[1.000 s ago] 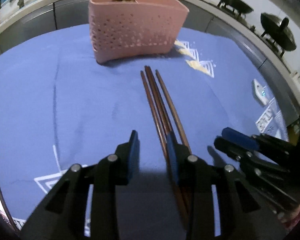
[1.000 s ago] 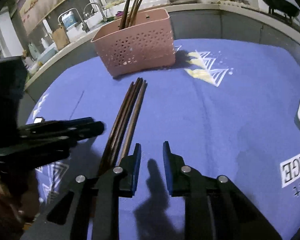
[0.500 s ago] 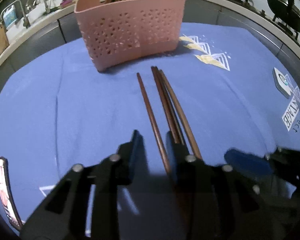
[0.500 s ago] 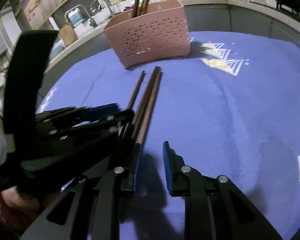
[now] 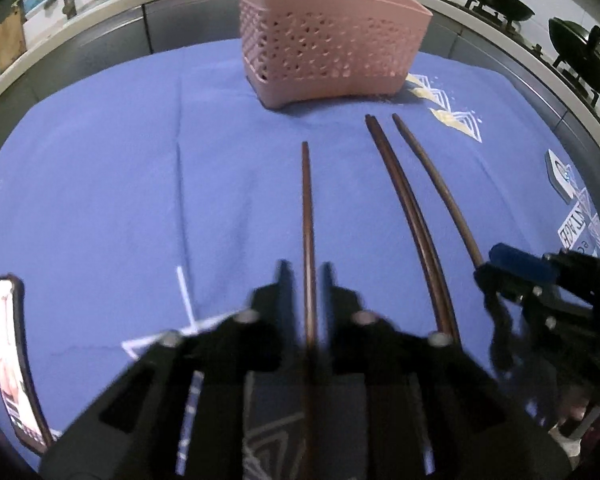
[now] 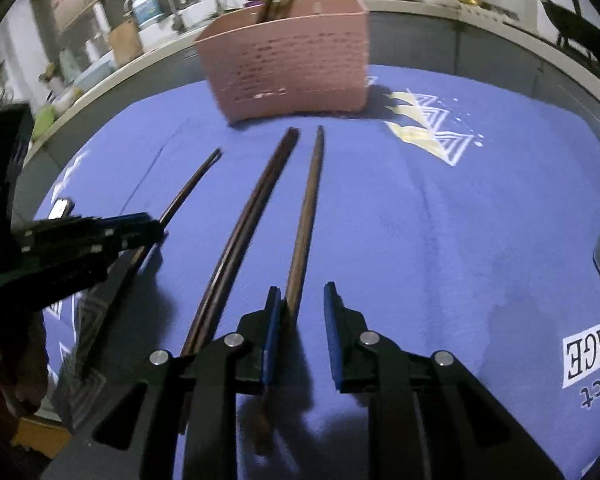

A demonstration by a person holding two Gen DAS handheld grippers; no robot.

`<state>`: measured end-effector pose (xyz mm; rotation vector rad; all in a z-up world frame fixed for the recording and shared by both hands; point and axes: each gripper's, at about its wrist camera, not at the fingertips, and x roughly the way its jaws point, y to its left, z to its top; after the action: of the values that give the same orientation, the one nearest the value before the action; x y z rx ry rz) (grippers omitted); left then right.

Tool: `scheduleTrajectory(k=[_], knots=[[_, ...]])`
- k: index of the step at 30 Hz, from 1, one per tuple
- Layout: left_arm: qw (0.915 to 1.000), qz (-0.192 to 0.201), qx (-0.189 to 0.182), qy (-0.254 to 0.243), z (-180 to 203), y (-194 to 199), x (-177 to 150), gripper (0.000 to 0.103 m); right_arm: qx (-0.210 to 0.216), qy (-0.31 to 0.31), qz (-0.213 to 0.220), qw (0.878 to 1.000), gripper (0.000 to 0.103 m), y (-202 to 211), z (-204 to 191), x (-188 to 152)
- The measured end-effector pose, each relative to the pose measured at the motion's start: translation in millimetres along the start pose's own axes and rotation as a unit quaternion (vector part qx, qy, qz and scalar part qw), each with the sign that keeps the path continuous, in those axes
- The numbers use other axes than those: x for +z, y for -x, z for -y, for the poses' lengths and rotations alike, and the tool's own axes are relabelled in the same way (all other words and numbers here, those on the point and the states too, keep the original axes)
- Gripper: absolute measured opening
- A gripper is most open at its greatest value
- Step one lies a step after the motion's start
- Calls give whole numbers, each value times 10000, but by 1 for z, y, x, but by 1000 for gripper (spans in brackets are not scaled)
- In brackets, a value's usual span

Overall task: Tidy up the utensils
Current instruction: 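Grasp a brown chopstick with the left gripper while the right grasps another, then lift both held chopsticks upright above the pink basket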

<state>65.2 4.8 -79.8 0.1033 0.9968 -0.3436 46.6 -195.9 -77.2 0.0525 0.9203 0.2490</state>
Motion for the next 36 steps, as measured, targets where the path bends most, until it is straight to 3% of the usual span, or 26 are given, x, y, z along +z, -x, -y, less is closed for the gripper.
scheduleTrajectory(k=[1, 9, 11, 12, 13, 14, 15, 17, 21, 26, 33, 36], knots=[[10000, 22, 82, -10, 0, -1, 3, 39, 1, 9, 12, 10000, 22, 1, 2, 5], [9984, 111, 383, -391, 10, -23, 33, 39, 55, 29, -313, 9995, 22, -33, 12, 72], [9982, 217, 316, -464, 13, -26, 37, 29, 134, -10, -430, 9990, 22, -46, 14, 87], [9982, 236, 248, -485, 14, -28, 39, 10, 189, -10, -502, 9986, 22, -55, 14, 95], [9984, 234, 162, -485, 14, -29, 41, 5, 184, 60, -459, 9988, 22, -58, 12, 100], [9986, 242, 130, -460, 14, -30, 43, 5, 104, 213, -455, 9987, 18, -63, 9, 104], [9987, 256, 88, -437, 13, -30, 43, 4, 33, 248, -483, 9985, 7, -65, 8, 106], [9993, 227, -103, -285, 7, -29, 44, 4, 272, 15, -562, 9980, 5, -62, 12, 102], [9968, 596, -527, -124, -1, -6, 41, 4, 690, -368, -184, 9968, 5, -30, 18, 77], [9859, 1154, -1208, -82, 0, 39, 46, 4, 693, -429, 675, 9944, 5, 30, 15, 46], [9678, 1812, -1746, -35, -5, 97, 52, 4, 667, -538, 2067, 9746, 5, 112, 17, 47], [9648, 1840, -1878, 11, -8, 105, 55, 4, 666, -593, 2238, 9705, 5, 119, 22, 53]])
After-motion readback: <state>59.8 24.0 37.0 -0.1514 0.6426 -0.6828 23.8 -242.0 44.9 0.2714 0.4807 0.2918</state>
